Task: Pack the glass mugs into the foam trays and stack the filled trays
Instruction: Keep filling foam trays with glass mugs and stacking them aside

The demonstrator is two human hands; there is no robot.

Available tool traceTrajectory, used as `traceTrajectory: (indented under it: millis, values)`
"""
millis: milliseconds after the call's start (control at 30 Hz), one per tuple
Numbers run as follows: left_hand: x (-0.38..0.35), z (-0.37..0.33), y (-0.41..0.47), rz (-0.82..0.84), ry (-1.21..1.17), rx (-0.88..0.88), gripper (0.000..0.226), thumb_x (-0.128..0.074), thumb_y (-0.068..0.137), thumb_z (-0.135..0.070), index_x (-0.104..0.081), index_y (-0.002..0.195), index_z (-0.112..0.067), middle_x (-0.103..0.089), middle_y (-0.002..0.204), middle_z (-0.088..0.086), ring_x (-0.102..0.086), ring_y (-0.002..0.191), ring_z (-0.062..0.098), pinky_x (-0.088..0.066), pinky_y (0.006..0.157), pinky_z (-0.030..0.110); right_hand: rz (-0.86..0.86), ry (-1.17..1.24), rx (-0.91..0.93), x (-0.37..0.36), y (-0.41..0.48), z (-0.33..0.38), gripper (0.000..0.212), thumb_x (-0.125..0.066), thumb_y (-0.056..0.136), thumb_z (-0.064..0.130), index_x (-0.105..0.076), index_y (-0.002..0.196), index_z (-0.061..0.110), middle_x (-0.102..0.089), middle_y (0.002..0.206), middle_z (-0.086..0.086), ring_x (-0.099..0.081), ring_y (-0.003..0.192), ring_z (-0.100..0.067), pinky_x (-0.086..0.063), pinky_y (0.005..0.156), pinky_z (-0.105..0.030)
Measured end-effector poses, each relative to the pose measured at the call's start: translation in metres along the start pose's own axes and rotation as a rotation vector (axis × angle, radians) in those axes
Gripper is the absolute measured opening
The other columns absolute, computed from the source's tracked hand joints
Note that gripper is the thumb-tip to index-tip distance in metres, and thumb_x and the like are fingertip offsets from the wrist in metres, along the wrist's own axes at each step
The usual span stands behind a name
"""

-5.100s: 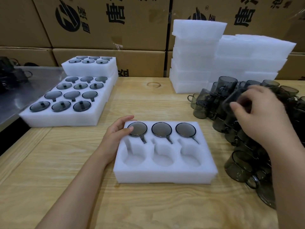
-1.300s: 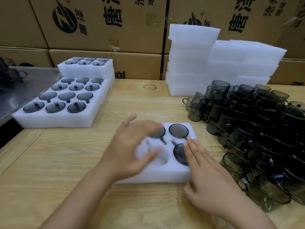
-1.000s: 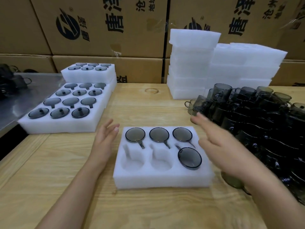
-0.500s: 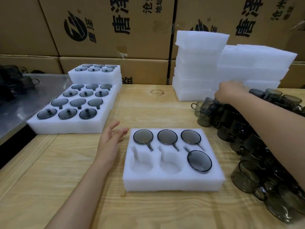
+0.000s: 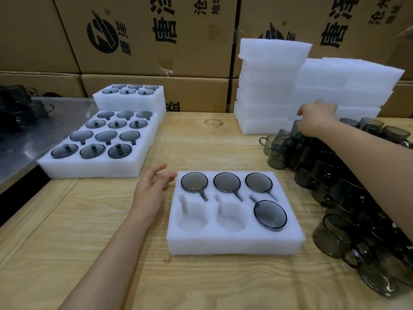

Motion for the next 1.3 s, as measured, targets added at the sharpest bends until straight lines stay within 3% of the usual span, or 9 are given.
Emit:
traceTrajectory:
  millis: [267, 467, 633, 733, 867, 967, 1067, 1133, 1300]
  values:
    - [-0.005, -0.014, -0.008, 0.007, 0.061, -0.083, 0.024, -0.050, 0.094, 0.001, -0.063, 0.102, -0.018, -0.074, 0.082, -0.005, -0.068, 0.077, 0.007, -0.052, 0.083, 0.036, -0.102, 0.241, 0.118, 0.044, -0.057, 0.046, 0.040, -0.041, 0.090, 0.006, -0.052, 0.127, 0.016, -0.035, 0.128, -0.016, -0.024, 0.123, -0.039, -0.035, 0.090, -0.040]
    - [-0.009, -0.063, -0.033, 0.020, 0.197, -0.373, 0.017, -0.061, 0.088, -0.022, -0.063, 0.102, -0.031, -0.070, 0.104, -0.006, -0.062, 0.106, 0.012, -0.047, 0.098, 0.032, -0.062, 0.366, 0.335, 0.011, -0.170, 0.103, 0.046, -0.046, 0.083, -0.001, -0.049, 0.125, 0.019, -0.040, 0.125, -0.007, -0.029, 0.116, -0.031, -0.036, 0.090, -0.041]
    - [-0.060, -0.097, -0.079, 0.308, 0.608, -0.697, 0.071, -0.065, 0.071, -0.053, -0.048, 0.132, -0.022, -0.059, 0.124, -0.010, -0.057, 0.111, 0.010, -0.040, 0.102, 0.037, -0.081, 0.428, 0.375, 0.006, -0.207, 0.117, 0.045, -0.047, 0.086, 0.003, -0.047, 0.128, 0.020, -0.036, 0.129, -0.003, -0.025, 0.113, -0.026, -0.038, 0.092, -0.039]
    - [-0.094, -0.094, -0.088, 0.413, 0.795, -0.654, 0.101, -0.056, 0.063, -0.058, -0.028, 0.147, -0.009, -0.058, 0.127, -0.007, -0.056, 0.110, 0.011, -0.035, 0.104, 0.038, -0.047, 0.492, 0.400, 0.001, -0.210, 0.120, 0.042, -0.044, 0.089, 0.007, -0.048, 0.128, 0.024, -0.036, 0.131, -0.001, -0.025, 0.112, -0.024, -0.035, 0.090, -0.034]
    - [-0.112, -0.091, -0.084, 0.385, 0.775, -0.599, 0.093, -0.056, 0.066, -0.032, -0.023, 0.149, -0.005, -0.064, 0.121, 0.002, -0.059, 0.106, 0.023, -0.031, 0.092, 0.021, -0.203, 0.612, 0.463, 0.000, -0.210, 0.114, 0.035, -0.049, 0.091, 0.016, -0.054, 0.125, 0.021, -0.049, 0.127, 0.002, -0.038, 0.114, -0.024, -0.022, 0.084, -0.019]
    - [-0.104, -0.084, -0.076, 0.353, 0.636, -0.464, 0.090, -0.061, 0.066, -0.039, -0.029, 0.149, -0.020, -0.061, 0.111, -0.016, -0.058, 0.107, 0.007, -0.037, 0.089, 0.014, -0.279, 0.955, 0.503, -0.001, -0.213, 0.099, 0.035, -0.052, 0.090, 0.026, -0.058, 0.125, 0.021, -0.055, 0.126, 0.008, -0.043, 0.117, -0.015, -0.023, 0.095, -0.008]
    - [-0.099, -0.077, -0.074, 0.414, 0.486, -0.401, 0.091, -0.071, 0.067, -0.041, -0.030, 0.147, -0.029, -0.062, 0.115, -0.021, -0.057, 0.109, -0.007, -0.041, 0.097, 0.015, -0.013, 1.350, 0.497, -0.020, -0.210, 0.089, 0.035, -0.048, 0.087, 0.028, -0.054, 0.121, 0.035, -0.054, 0.122, 0.015, -0.046, 0.118, -0.007, -0.035, 0.098, -0.020]
    - [-0.099, -0.072, -0.075, 0.465, 0.442, -0.387, 0.090, -0.073, 0.068, -0.044, -0.031, 0.146, -0.033, -0.064, 0.119, -0.017, -0.057, 0.114, -0.001, -0.041, 0.102, 0.025, 0.251, 1.622, 0.544, -0.028, -0.209, 0.089, 0.043, -0.051, 0.084, 0.017, -0.054, 0.126, 0.022, -0.060, 0.118, 0.001, -0.057, 0.106, -0.012, -0.046, 0.083, -0.023]
    - [-0.096, -0.069, -0.075, 0.495, 0.367, -0.327, 0.080, -0.078, 0.070, -0.027, -0.039, 0.140, -0.031, -0.061, 0.118, -0.025, -0.057, 0.113, -0.006, -0.040, 0.097, 0.013, 0.336, 1.628, 0.591, -0.030, -0.207, 0.077, 0.052, -0.055, 0.078, 0.005, -0.050, 0.130, 0.008, -0.060, 0.124, -0.011, -0.059, 0.113, -0.016, -0.048, 0.086, -0.022]
Point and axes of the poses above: each hand's wrist, its own y-axis towards the middle knuckle, its own x-axis out of the back of the hand, z = x × y, the point moved 7 cm from there along y, towards the middle knuckle
